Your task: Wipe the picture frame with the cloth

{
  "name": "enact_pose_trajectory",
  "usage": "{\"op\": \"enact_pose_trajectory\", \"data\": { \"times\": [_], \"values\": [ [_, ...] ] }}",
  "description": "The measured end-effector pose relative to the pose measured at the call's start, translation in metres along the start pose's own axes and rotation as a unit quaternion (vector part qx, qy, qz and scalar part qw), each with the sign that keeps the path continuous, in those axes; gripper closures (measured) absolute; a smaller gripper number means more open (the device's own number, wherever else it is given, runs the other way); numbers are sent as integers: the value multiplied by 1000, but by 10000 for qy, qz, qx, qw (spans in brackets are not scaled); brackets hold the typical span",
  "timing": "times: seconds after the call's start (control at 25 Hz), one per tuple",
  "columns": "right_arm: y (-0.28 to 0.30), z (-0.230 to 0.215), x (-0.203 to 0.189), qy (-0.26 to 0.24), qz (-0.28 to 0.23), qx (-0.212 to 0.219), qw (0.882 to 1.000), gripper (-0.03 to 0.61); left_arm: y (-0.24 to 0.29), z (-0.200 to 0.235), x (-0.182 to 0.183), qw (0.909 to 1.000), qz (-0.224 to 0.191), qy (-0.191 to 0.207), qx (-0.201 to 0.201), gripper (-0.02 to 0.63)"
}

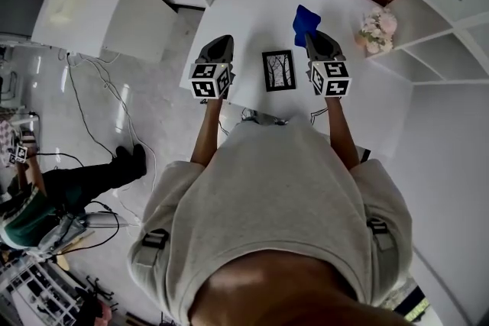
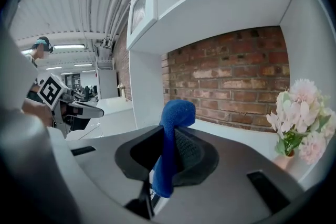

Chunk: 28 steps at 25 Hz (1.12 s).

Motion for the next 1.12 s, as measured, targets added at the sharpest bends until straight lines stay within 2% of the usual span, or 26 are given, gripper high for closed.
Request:
{"op": "enact_pose_trajectory", "data": {
  "times": [0.4,1.12],
  "values": [
    [-3,2,31,-194,-333,-153,9991,517,2,11,41,9990,-418,178,-24,597],
    [-6,1,42,-88,-476,-436,9979,517,5,20,59,9978,-625,171,-128,598]
  ]
}}
Point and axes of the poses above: the fingertips, and each gripper's own axes: y forward along the fingers, z to its left, x out of its top, the point moved 7 cm from there along -y, backward along the fingers, and after that the axes turned 2 degrees about -x, right-handed, at the moved point
